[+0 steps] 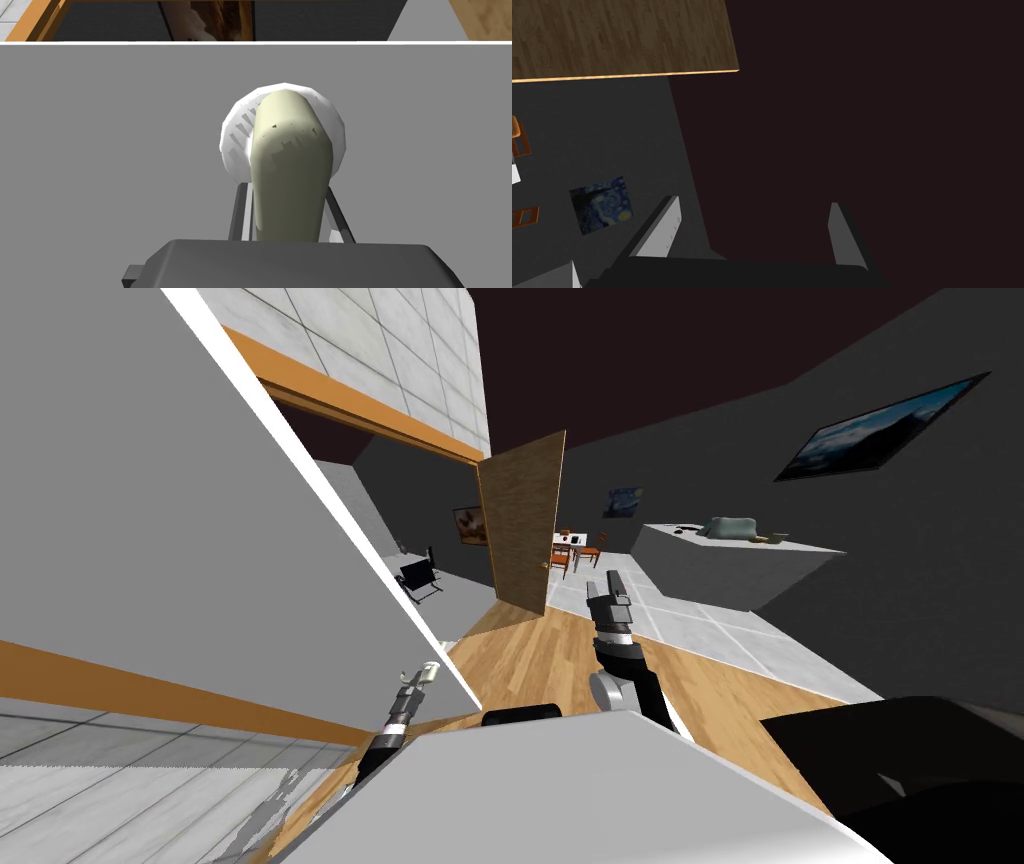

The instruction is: Pull the door open

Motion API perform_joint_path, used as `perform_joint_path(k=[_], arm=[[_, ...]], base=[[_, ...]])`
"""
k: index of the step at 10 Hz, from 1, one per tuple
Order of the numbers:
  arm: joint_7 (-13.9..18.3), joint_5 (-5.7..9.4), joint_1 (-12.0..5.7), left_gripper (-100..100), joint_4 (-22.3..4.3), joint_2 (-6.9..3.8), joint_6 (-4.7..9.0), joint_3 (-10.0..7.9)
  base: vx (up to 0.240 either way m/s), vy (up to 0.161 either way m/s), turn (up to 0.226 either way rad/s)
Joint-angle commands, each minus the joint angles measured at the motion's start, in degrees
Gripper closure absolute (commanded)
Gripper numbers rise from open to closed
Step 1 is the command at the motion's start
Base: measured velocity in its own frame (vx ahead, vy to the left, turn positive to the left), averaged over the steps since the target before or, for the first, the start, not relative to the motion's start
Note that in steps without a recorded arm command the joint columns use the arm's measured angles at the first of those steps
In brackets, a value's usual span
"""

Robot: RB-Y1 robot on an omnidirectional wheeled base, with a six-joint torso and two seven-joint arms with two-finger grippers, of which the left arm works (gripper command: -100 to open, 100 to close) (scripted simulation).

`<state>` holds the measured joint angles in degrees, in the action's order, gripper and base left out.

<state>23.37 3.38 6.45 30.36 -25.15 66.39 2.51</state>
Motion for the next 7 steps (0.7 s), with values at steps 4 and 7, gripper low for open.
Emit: perform_joint_path(k=[4, 7], arm=[[-1.01, -0.21, -3.4, 100, 0.06, 1.09, -4.11, -0.78], [-1.45, -0.31, -5.35, 100, -0.45, 1.62, -5.7, -1.14]], base=[[-0.199, 0.046, -0.136], [-0.191, 0.061, -0.103]])
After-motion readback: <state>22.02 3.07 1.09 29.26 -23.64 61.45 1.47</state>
